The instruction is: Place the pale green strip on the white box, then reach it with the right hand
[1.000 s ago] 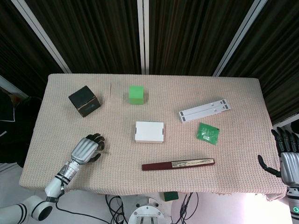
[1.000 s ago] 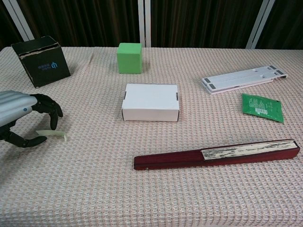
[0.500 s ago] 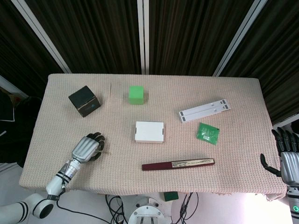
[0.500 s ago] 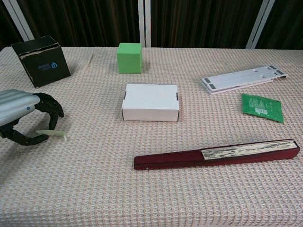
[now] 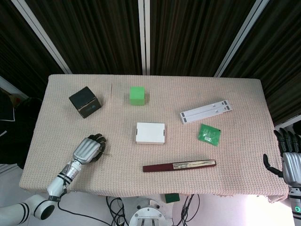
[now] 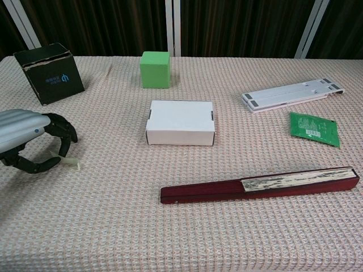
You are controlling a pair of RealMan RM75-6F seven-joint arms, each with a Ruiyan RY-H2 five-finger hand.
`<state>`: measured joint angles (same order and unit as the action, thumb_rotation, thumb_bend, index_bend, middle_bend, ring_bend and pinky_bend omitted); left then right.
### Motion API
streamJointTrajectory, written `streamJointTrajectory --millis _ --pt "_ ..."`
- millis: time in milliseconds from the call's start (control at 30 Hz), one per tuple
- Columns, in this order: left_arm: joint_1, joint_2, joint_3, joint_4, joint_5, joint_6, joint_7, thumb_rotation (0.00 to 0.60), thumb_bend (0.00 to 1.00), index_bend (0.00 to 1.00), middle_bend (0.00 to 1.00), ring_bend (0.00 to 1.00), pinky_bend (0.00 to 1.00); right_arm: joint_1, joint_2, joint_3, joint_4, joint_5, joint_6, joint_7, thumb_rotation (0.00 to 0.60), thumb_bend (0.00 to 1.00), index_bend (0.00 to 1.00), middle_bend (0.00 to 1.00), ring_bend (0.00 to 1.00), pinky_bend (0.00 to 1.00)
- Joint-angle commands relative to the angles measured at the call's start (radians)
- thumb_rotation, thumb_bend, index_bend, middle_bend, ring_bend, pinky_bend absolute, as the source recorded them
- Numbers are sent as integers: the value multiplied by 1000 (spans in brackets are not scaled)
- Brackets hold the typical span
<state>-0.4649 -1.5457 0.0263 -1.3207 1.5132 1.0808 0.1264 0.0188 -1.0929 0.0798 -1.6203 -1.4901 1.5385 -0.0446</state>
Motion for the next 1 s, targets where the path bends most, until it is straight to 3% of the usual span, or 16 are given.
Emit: streamJointTrajectory --millis 33,233,400,633,800,1000 --pt "0 3 0 -5 0 2 0 600 453 586 306 180 294 0 0 1 1 1 1 3 427 437 0 0 0 0" --pt "-12 36 -20 -63 2 13 -17 600 452 586 306 180 297 -3 4 3 3 0 9 11 427 437 0 0 0 0" --pt "-65 97 -56 -186 27 -4 -5 600 448 587 306 180 307 -7 6 2 6 -4 17 18 427 437 0 0 0 0" --pt "-207 129 -166 -291 -6 -123 90 600 448 604 309 180 317 -10 6 -2 10 -11 21 26 428 438 0 0 0 0" --pt "-325 67 -247 -212 -123 -255 129 600 449 616 325 180 324 -15 13 -1 9 -7 26 32 428 437 0 0 0 0" --pt "-427 -30 -264 -76 -233 -355 211 600 447 617 325 181 317 -19 19 3 13 1 30 46 429 437 0 0 0 0"
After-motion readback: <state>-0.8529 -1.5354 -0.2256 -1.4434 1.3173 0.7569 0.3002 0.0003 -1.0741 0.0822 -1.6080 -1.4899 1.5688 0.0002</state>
